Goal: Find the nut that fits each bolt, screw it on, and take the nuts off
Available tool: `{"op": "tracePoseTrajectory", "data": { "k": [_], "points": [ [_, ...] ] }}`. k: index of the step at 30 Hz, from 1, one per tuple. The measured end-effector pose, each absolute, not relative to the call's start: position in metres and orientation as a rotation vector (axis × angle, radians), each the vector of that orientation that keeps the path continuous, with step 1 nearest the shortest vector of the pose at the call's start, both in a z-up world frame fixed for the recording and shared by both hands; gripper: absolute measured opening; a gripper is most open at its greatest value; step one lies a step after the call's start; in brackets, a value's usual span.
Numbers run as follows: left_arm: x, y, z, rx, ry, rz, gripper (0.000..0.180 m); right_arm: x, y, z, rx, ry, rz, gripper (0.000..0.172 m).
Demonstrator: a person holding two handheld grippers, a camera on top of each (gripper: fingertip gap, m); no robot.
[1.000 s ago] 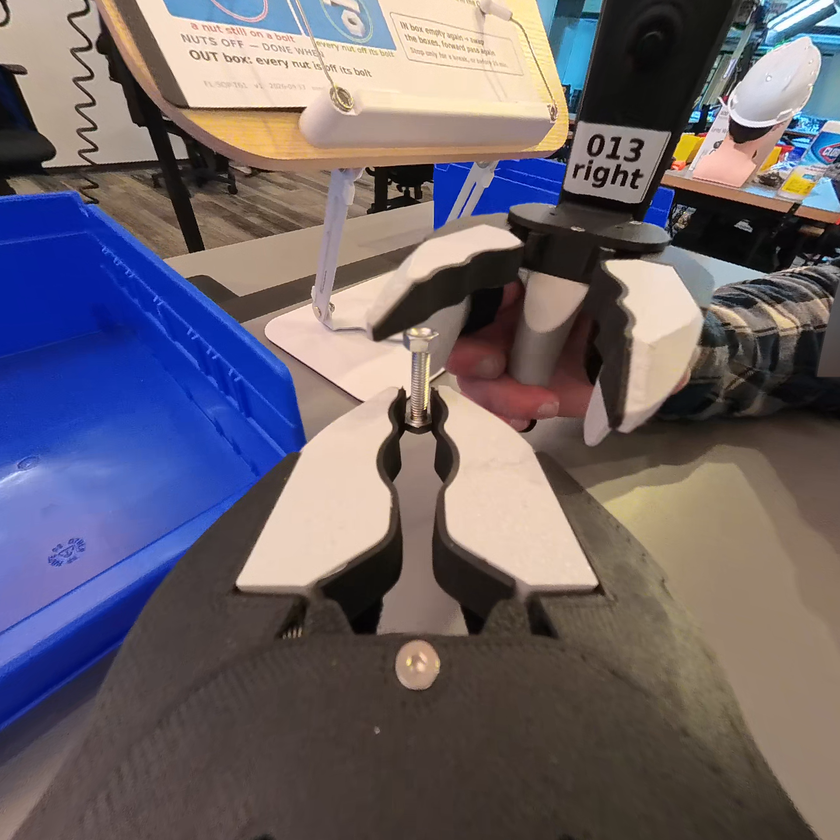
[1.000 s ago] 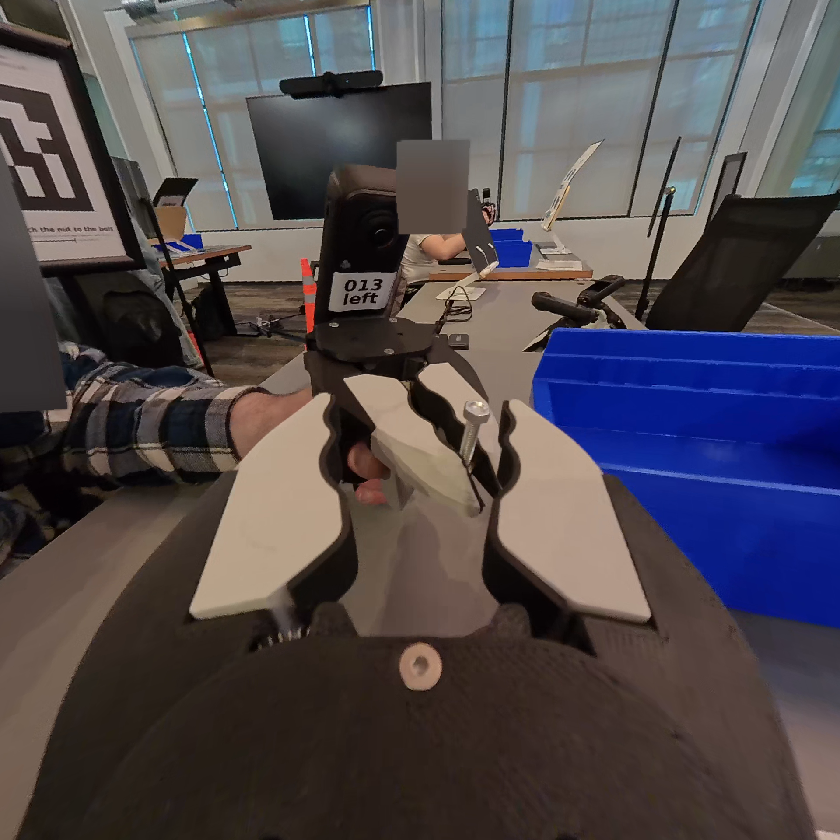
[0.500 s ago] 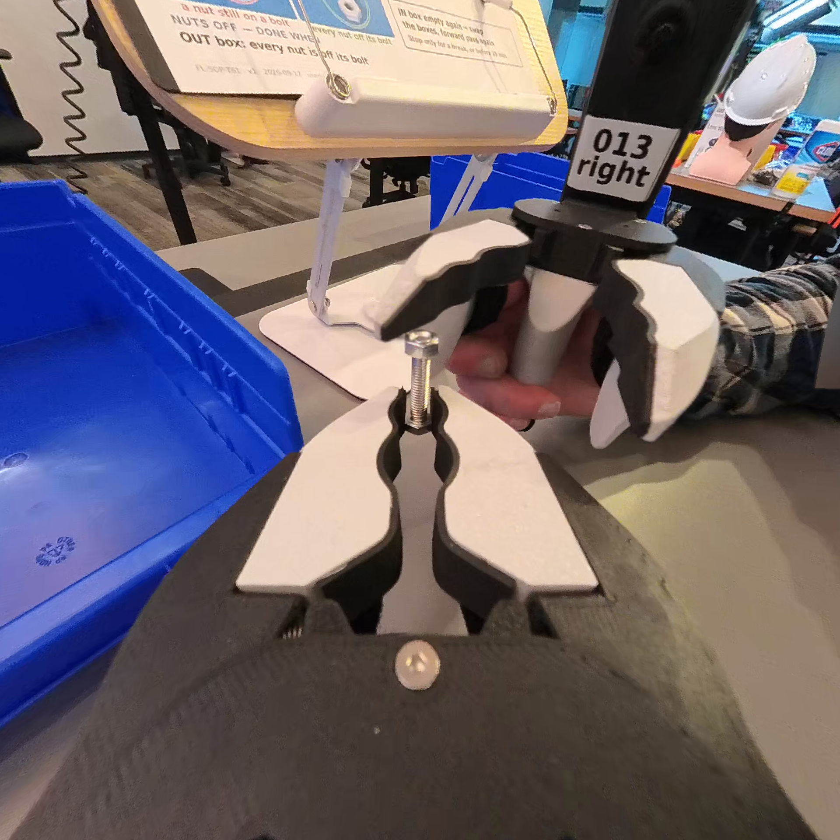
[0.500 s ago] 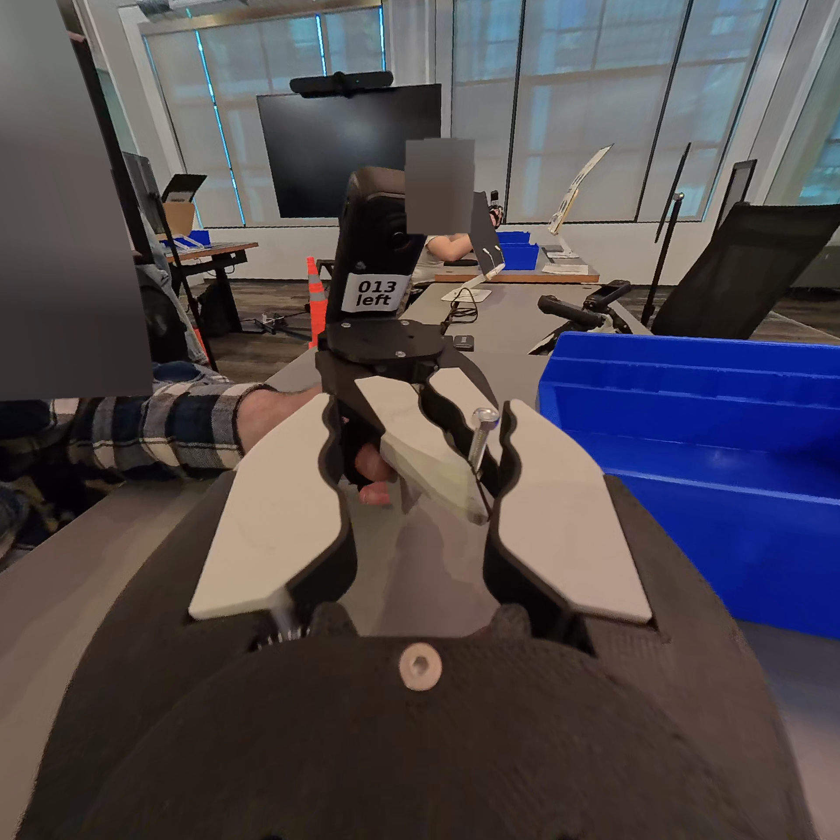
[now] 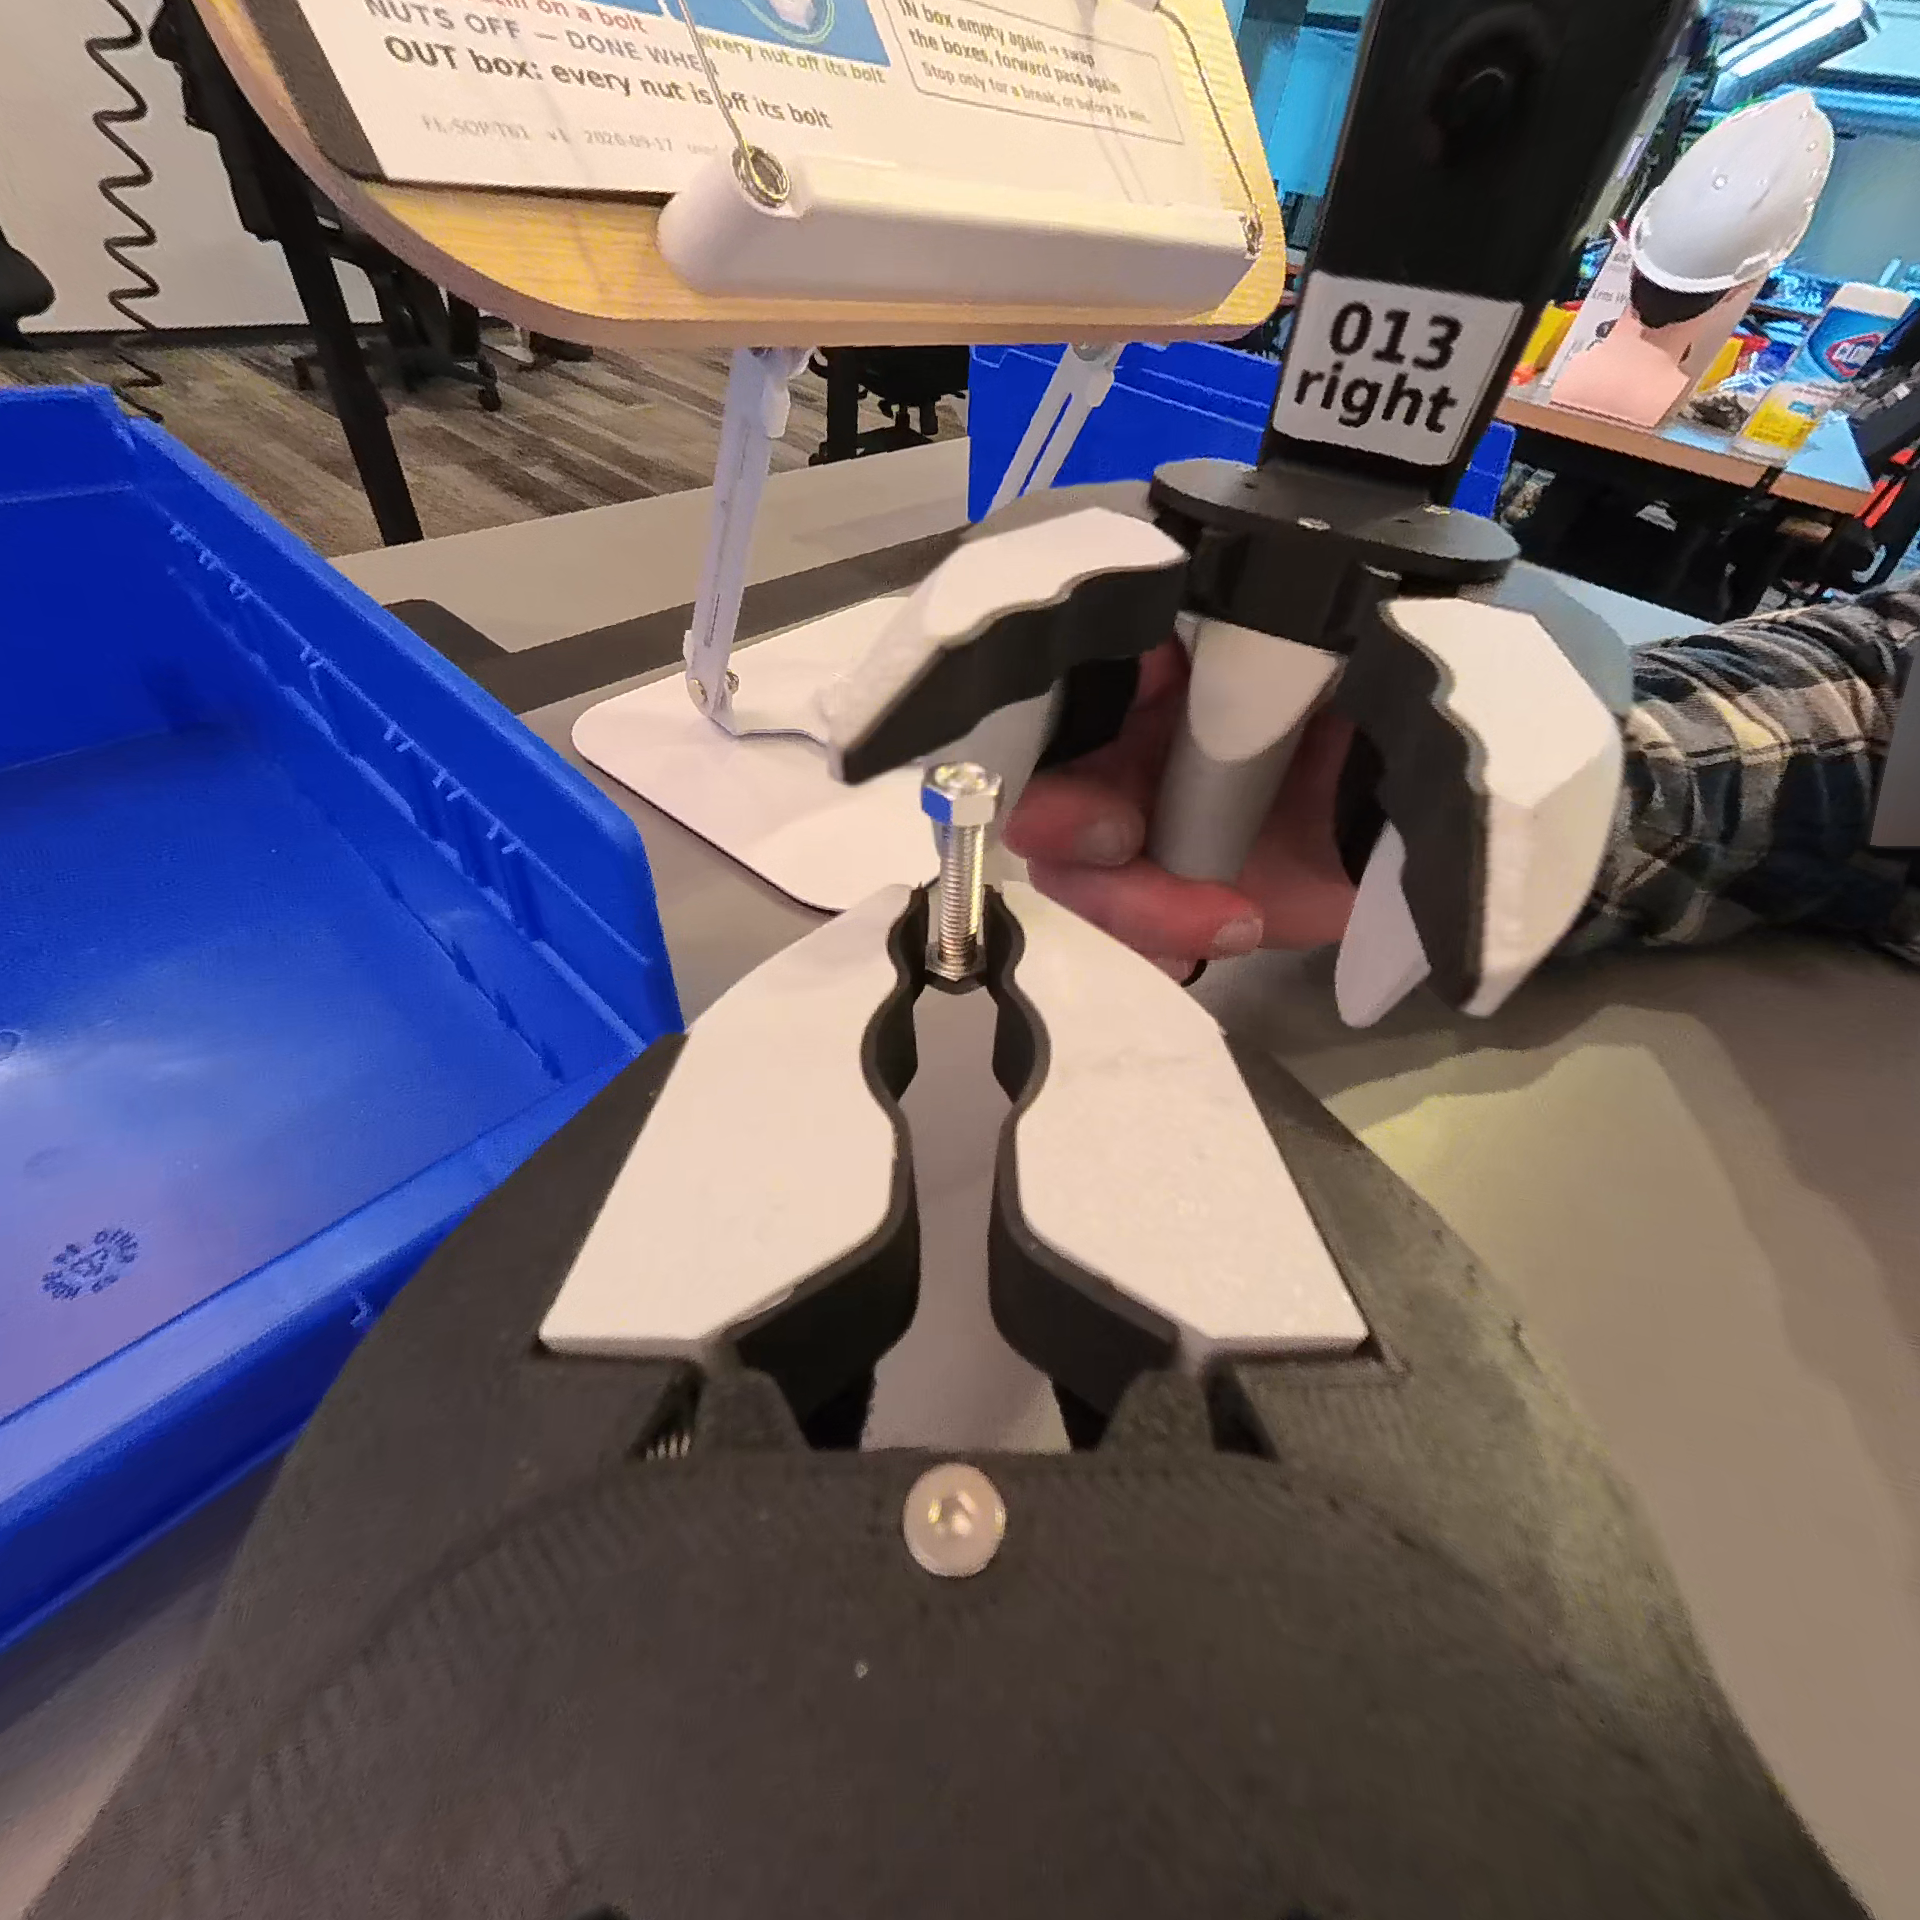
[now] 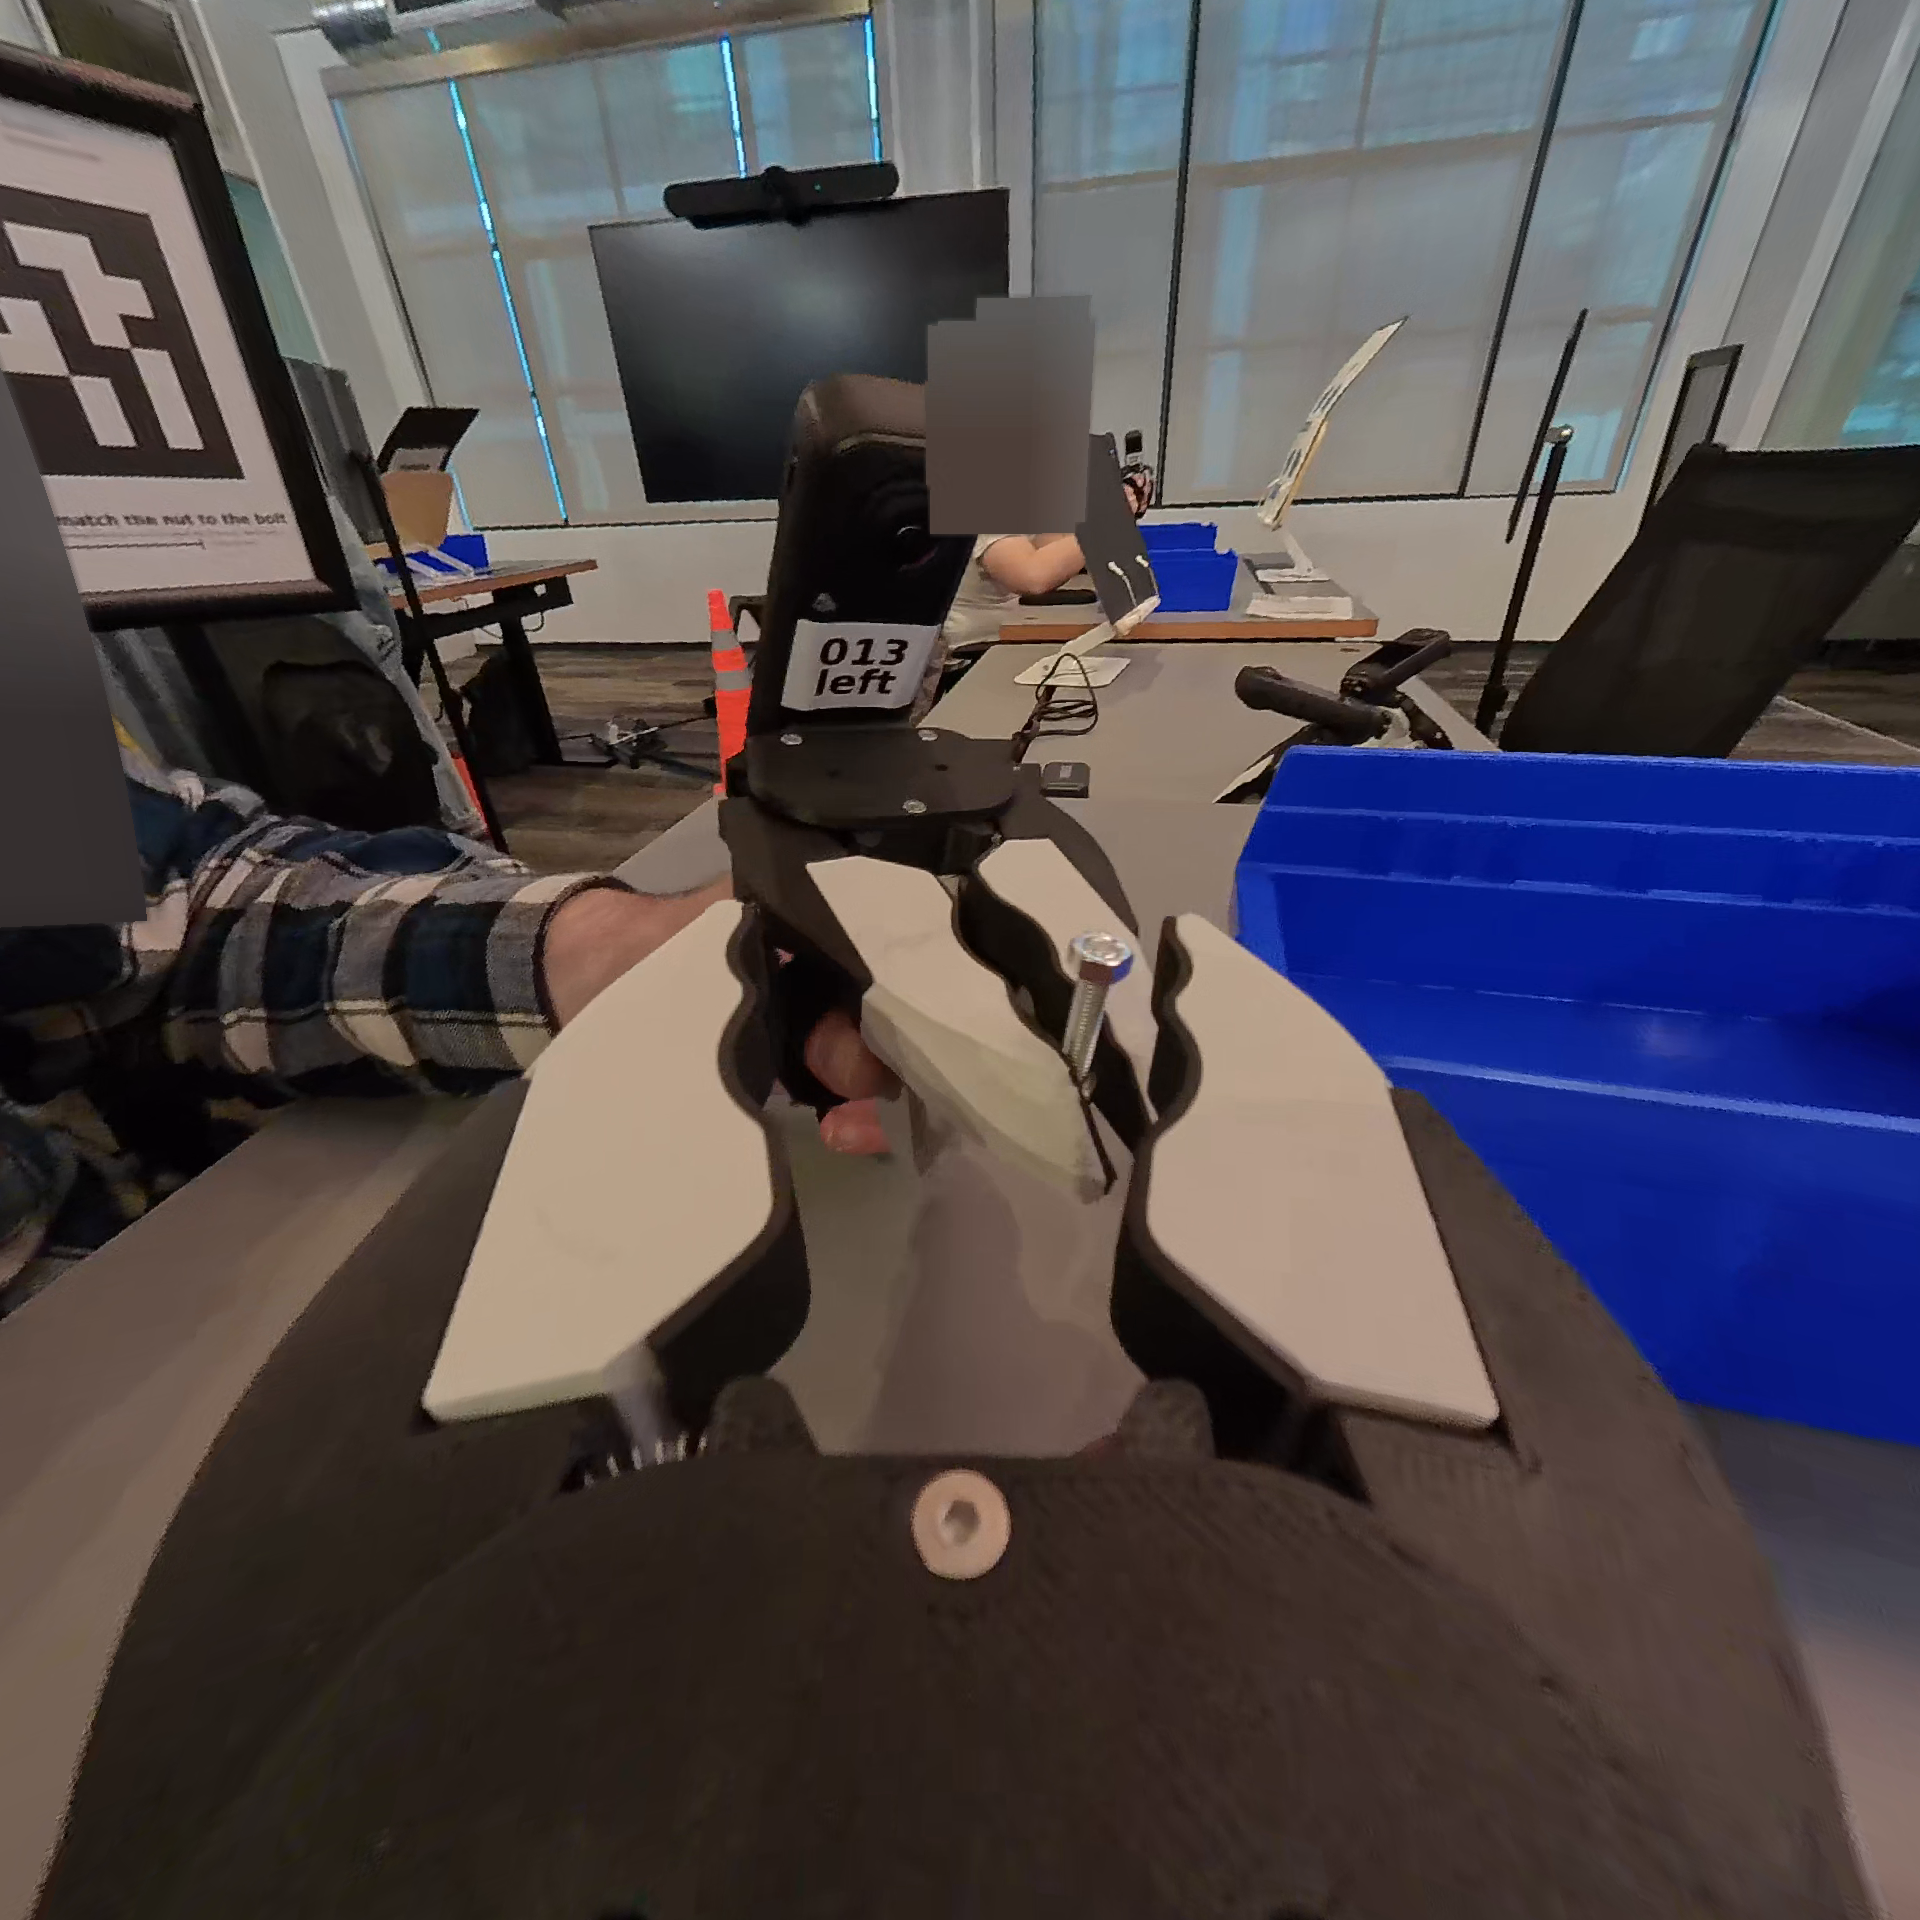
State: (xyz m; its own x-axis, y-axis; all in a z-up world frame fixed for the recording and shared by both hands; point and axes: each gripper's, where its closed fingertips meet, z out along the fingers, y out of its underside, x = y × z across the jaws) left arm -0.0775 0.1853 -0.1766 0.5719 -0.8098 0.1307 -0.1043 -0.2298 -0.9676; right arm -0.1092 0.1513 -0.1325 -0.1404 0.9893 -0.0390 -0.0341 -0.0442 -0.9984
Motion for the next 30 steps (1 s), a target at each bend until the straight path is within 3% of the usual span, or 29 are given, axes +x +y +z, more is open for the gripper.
{"op": "tracePoseTrajectory", "data": {
  "k": [4,9,15,21,27,30],
  "points": [
    [-0.081,0.187,-0.176,-1.696,0.75,-0.795,0.01,-0.11,0.147,-0.134,-1.131,-1.29,1.358,0.069],
    [-0.085,0.188,-0.173,-1.693,0.728,-0.806,0.01,-0.103,0.151,-0.127,-1.098,-1.255,1.384,0.05],
    [-0.073,0.183,-0.18,-1.708,0.79,-0.822,0.01,-0.108,0.156,-0.132,-1.15,-1.24,1.364,0.077],
    [-0.077,0.185,-0.179,-1.709,0.766,-0.82,0.01,-0.112,0.145,-0.138,-1.134,-1.304,1.364,0.073],
    [-0.084,0.187,-0.175,-1.703,0.73,-0.838,0.01,-0.104,0.152,-0.13,-1.106,-1.252,1.377,0.059],
    [-0.079,0.185,-0.178,-1.705,0.755,-0.851,0.01,-0.104,0.158,-0.13,-1.129,-1.218,1.377,0.067]
  ]
}}
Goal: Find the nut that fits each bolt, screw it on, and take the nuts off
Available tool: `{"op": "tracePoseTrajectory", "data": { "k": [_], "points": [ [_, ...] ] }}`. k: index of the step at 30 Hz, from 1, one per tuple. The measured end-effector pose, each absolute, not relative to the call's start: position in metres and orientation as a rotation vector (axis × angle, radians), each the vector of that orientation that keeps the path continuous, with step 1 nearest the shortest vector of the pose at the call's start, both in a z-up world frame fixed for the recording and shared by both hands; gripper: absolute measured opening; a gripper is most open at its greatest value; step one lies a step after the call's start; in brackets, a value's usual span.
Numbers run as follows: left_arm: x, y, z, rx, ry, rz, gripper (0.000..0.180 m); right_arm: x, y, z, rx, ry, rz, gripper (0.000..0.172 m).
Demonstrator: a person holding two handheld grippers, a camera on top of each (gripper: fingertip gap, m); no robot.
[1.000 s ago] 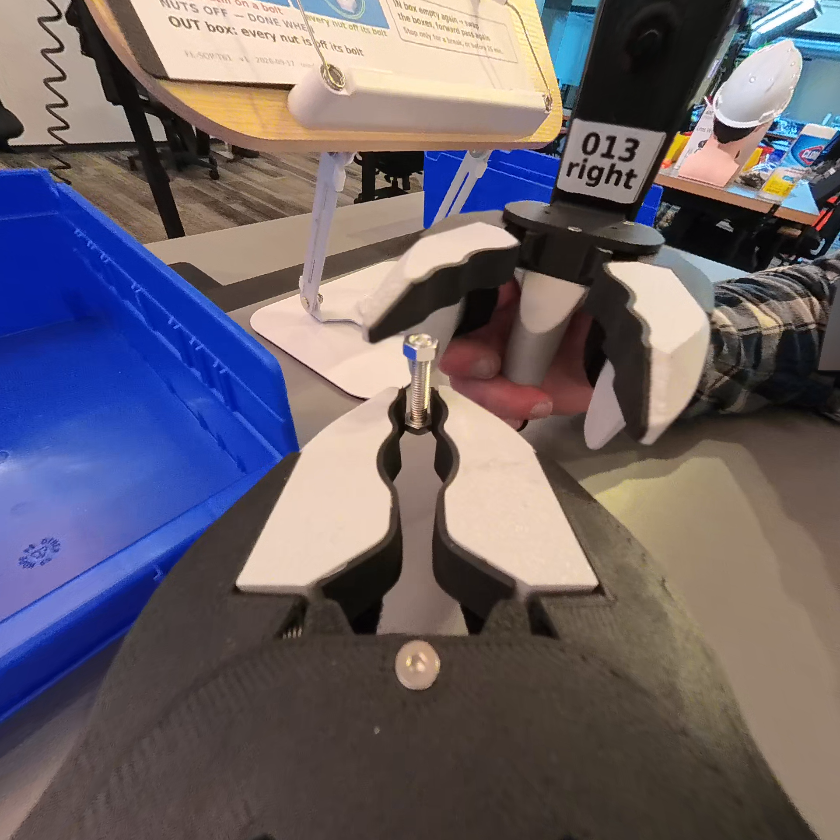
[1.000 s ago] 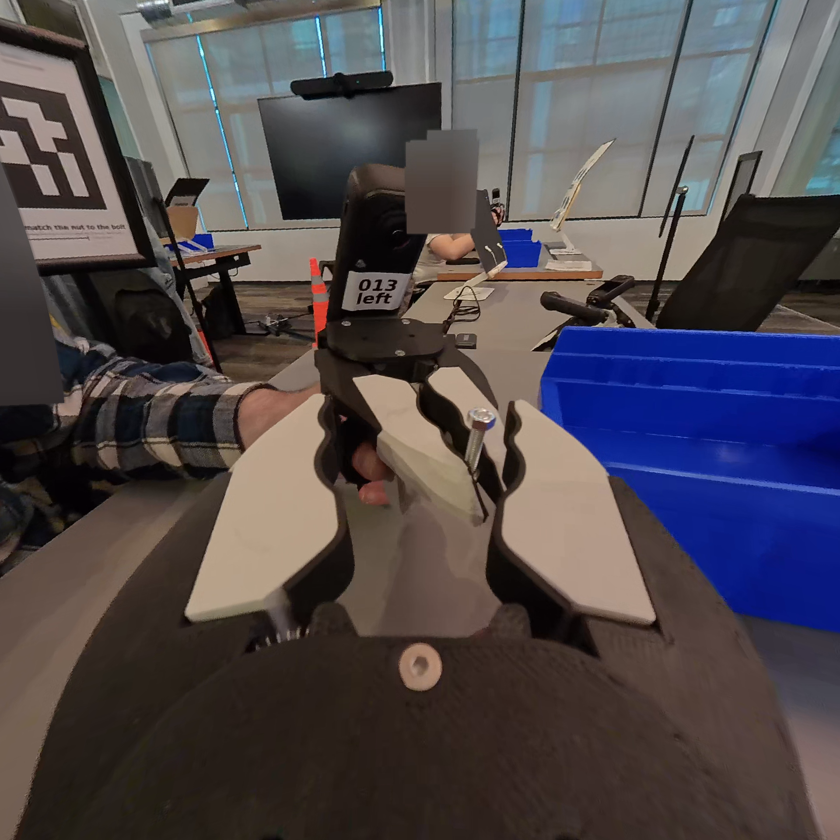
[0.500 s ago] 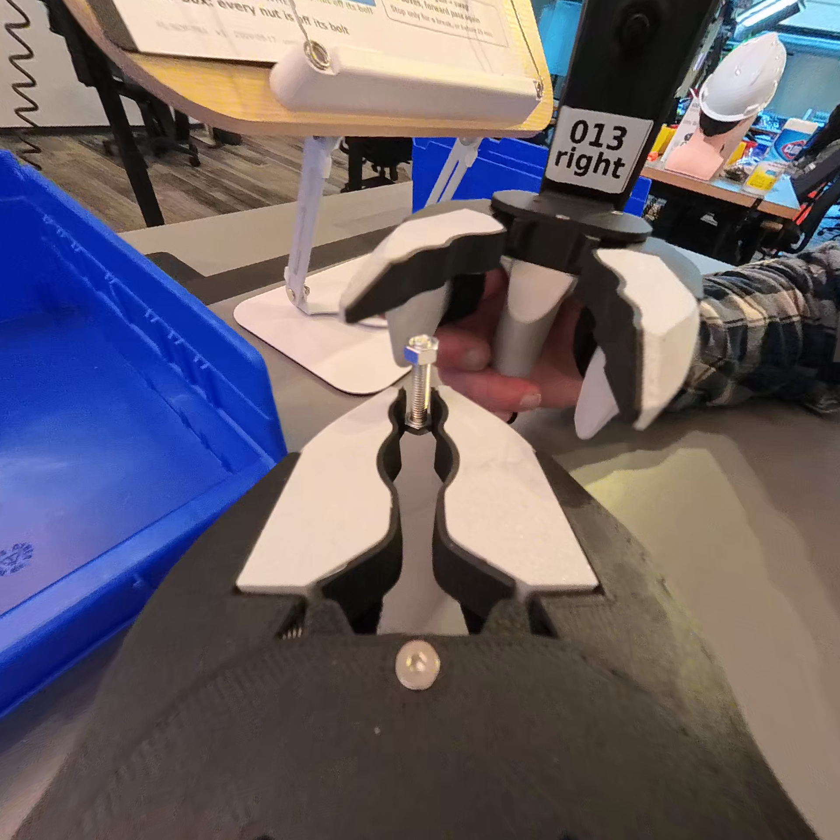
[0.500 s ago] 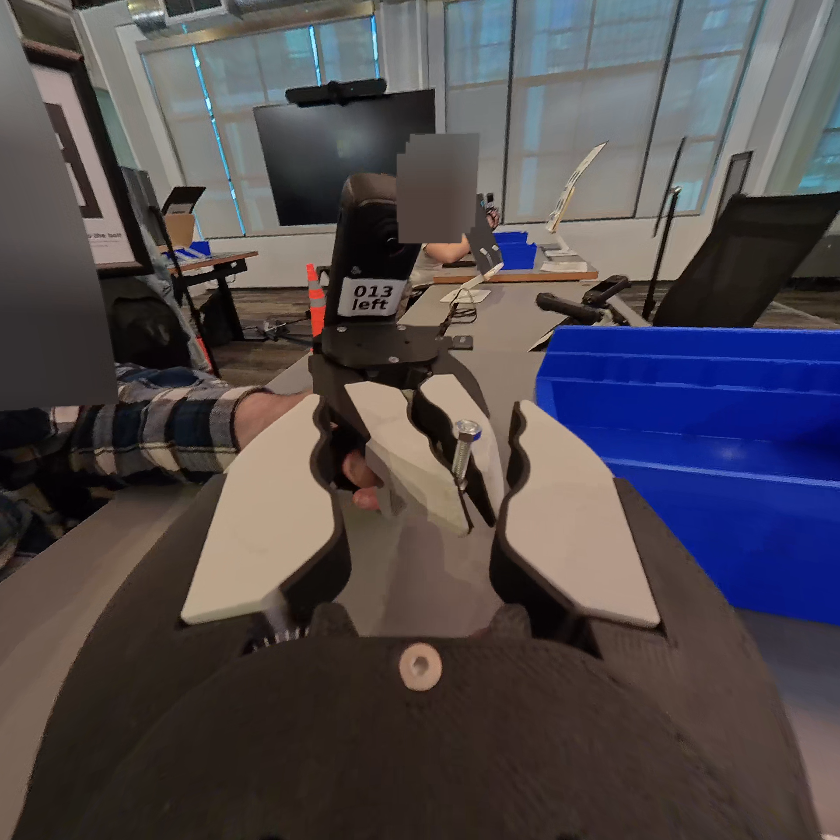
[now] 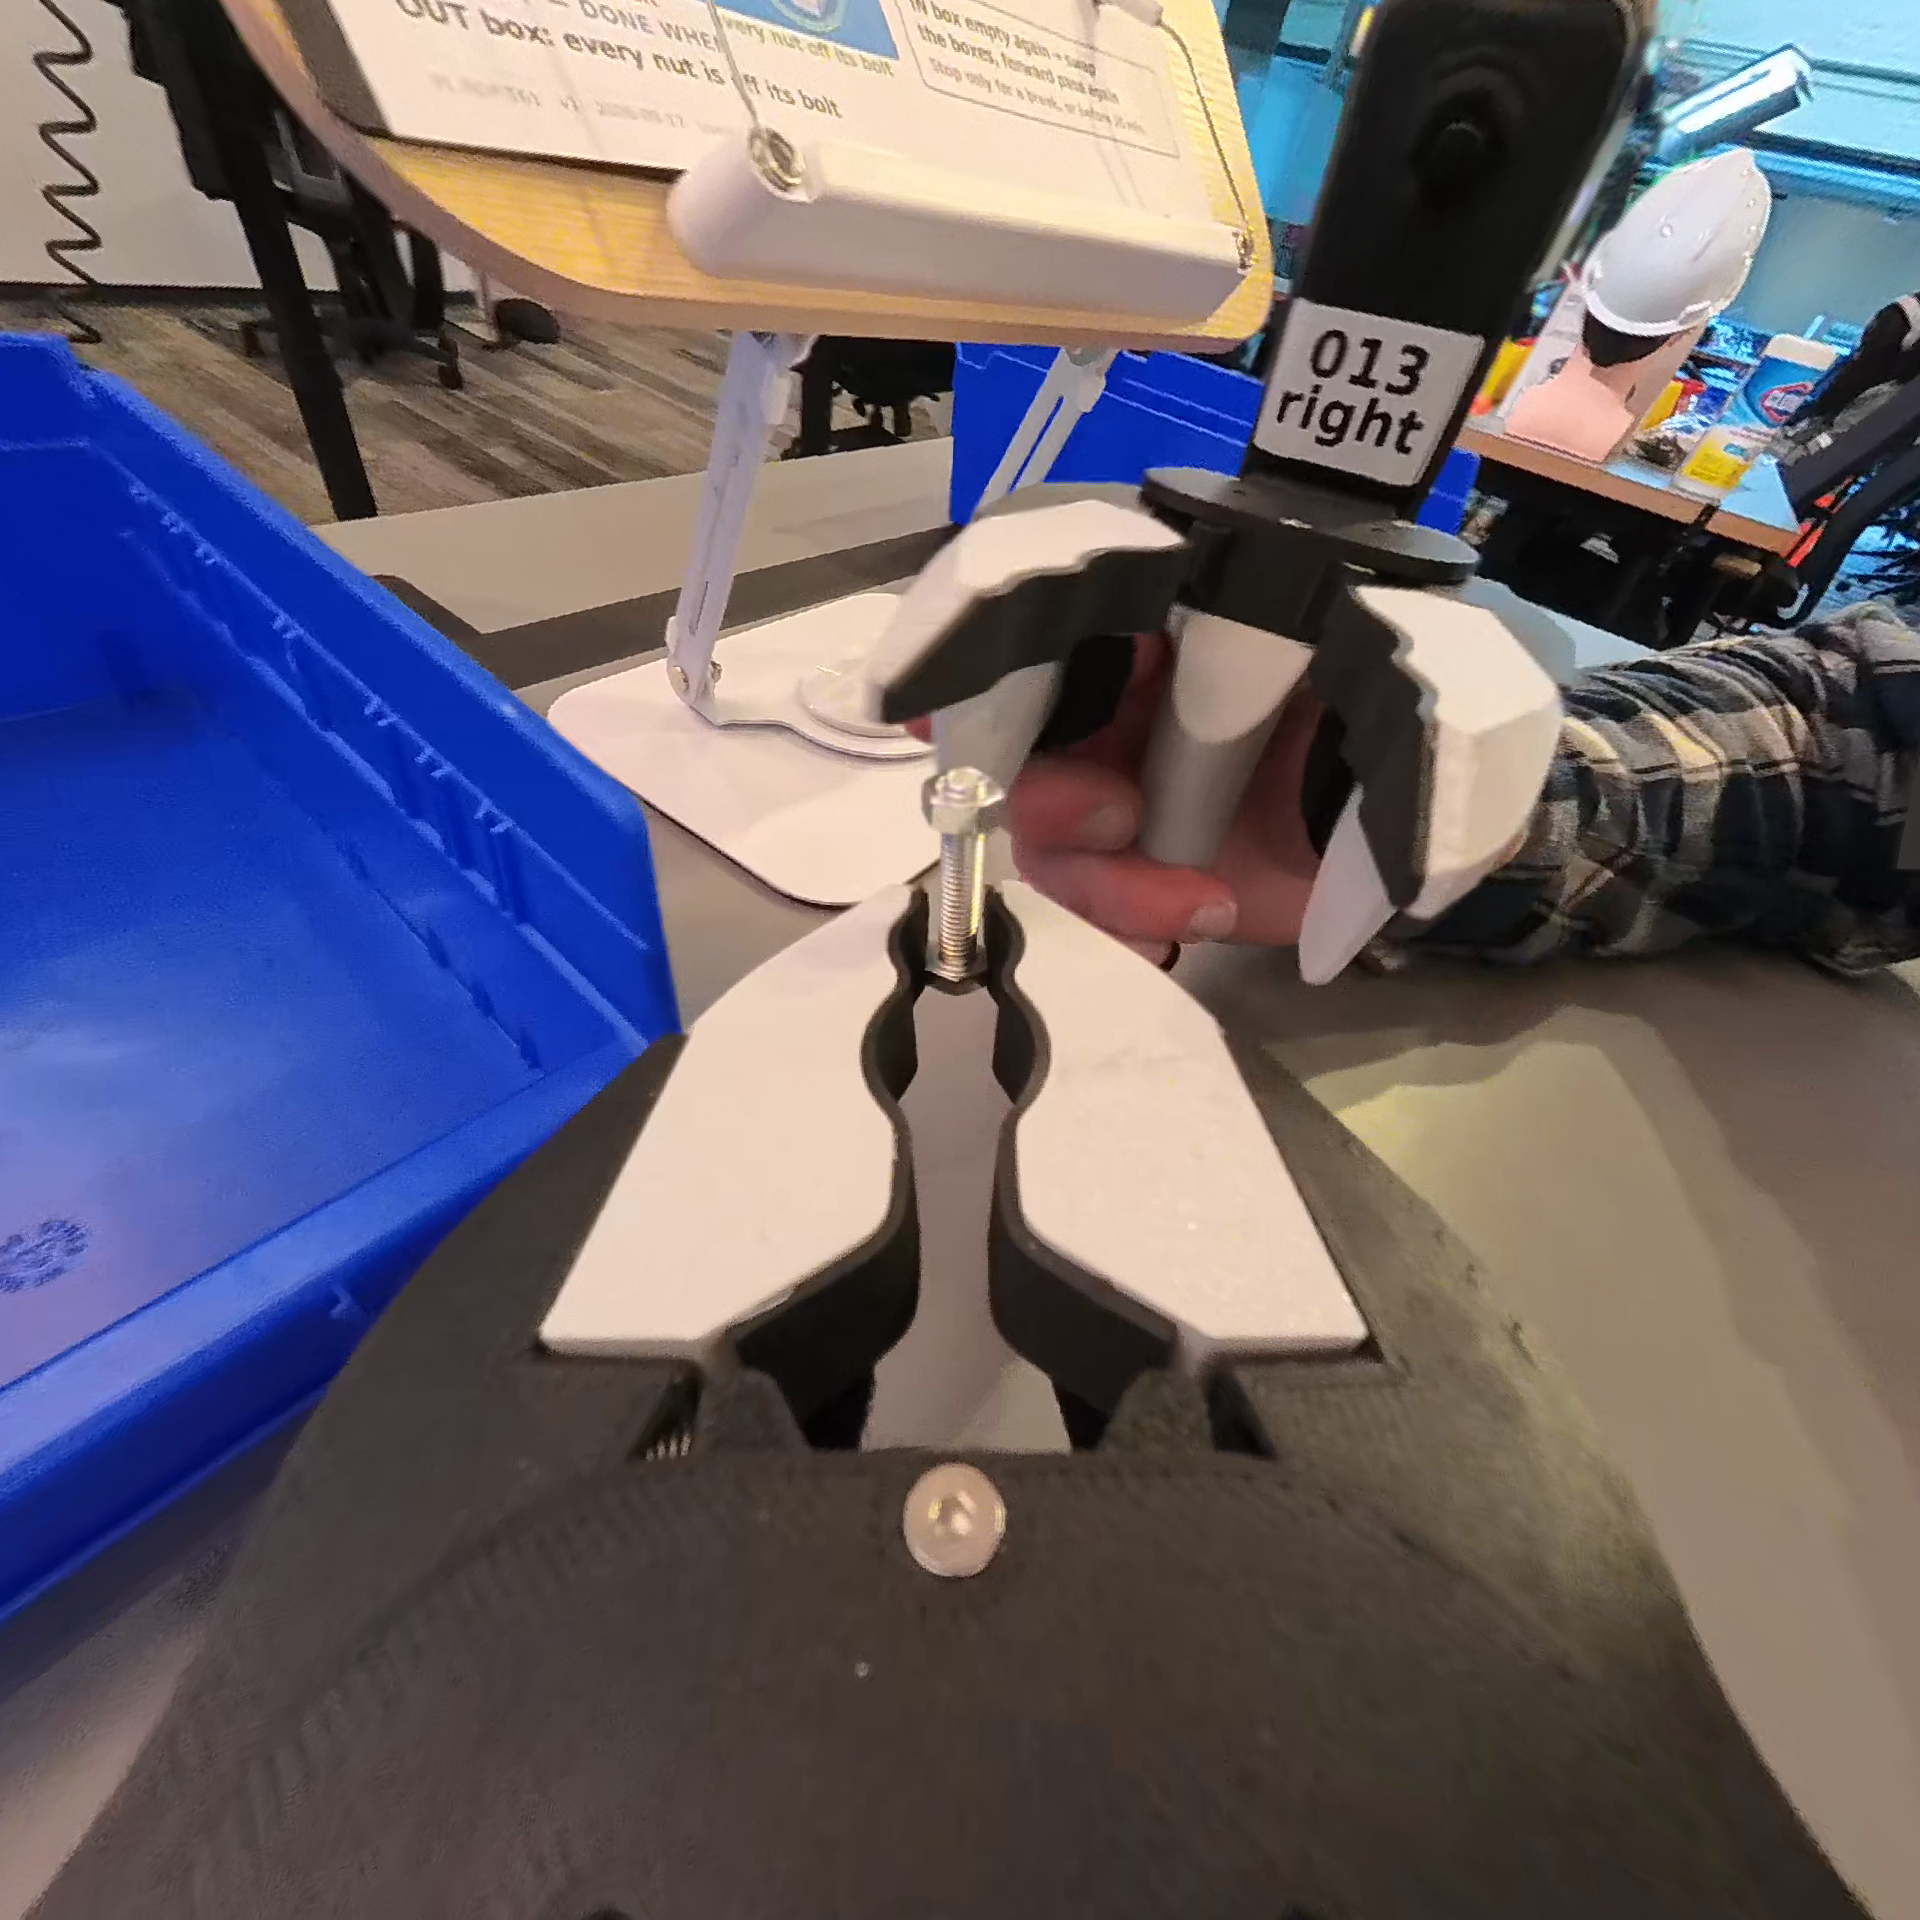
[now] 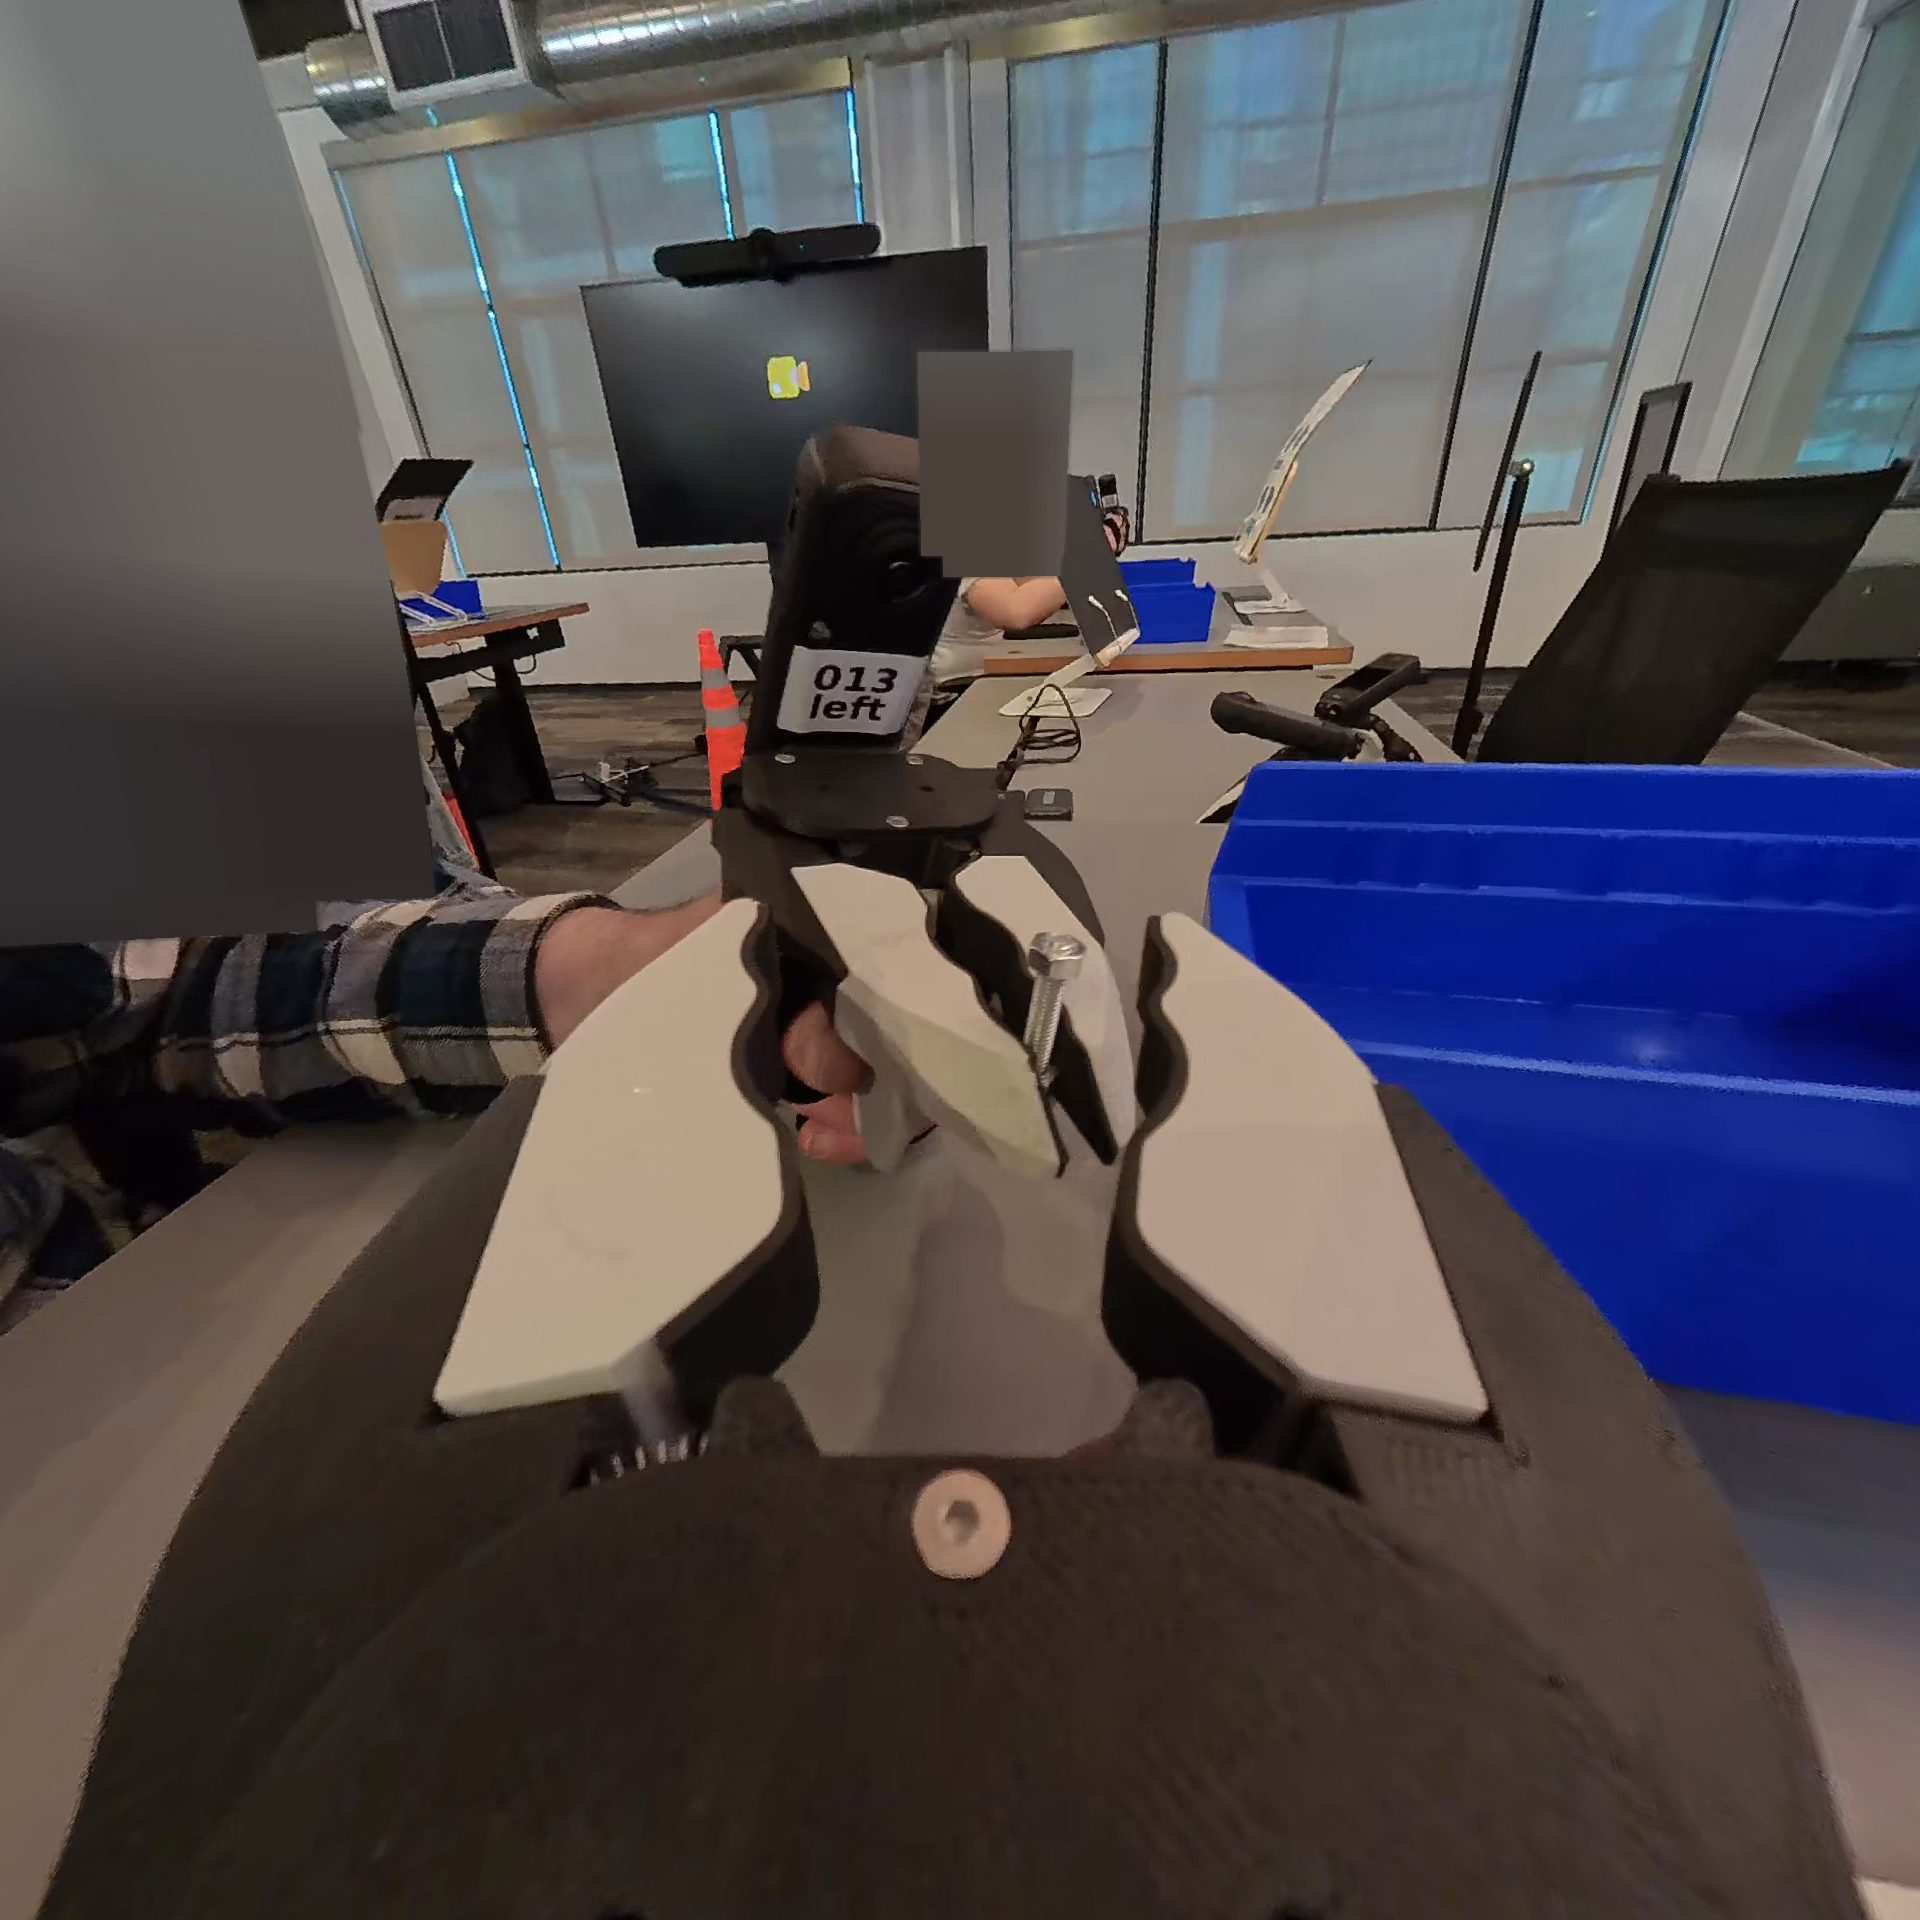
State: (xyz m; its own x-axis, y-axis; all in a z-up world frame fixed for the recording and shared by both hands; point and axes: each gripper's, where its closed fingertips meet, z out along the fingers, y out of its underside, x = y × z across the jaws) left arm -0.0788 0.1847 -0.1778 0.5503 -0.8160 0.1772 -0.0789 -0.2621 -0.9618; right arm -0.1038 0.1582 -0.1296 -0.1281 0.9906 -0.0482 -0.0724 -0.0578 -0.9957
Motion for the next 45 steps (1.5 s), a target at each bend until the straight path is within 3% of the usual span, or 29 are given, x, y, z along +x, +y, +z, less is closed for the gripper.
{"op": "tracePoseTrajectory", "data": {
  "k": [3,9,17,23,34,40,45],
  "points": [
    [-0.07,0.181,-0.181,-1.706,0.803,-0.855,0.01,-0.108,0.156,-0.135,-1.152,-1.241,1.382,0.077],
    [-0.068,0.18,-0.184,-1.714,0.81,-0.853,0.01,-0.113,0.142,-0.141,-1.131,-1.319,1.369,0.075],
    [-0.082,0.186,-0.175,-1.699,0.735,-0.859,0.01,-0.104,0.151,-0.132,-1.098,-1.262,1.382,0.055],
    [-0.071,0.18,-0.179,-1.691,0.803,-0.863,0.01,-0.109,0.153,-0.138,-1.138,-1.267,1.354,0.075],
    [-0.08,0.185,-0.174,-1.685,0.744,-0.856,0.01,-0.106,0.147,-0.136,-1.092,-1.303,1.348,0.061],
    [-0.069,0.179,-0.179,-1.686,0.807,-0.876,0.01,-0.109,0.149,-0.137,-1.116,-1.288,1.343,0.075],
    [-0.07,0.18,-0.18,-1.692,0.799,-0.863,0.01,-0.112,0.14,-0.142,-1.106,-1.345,1.333,0.072]
  ]
}}
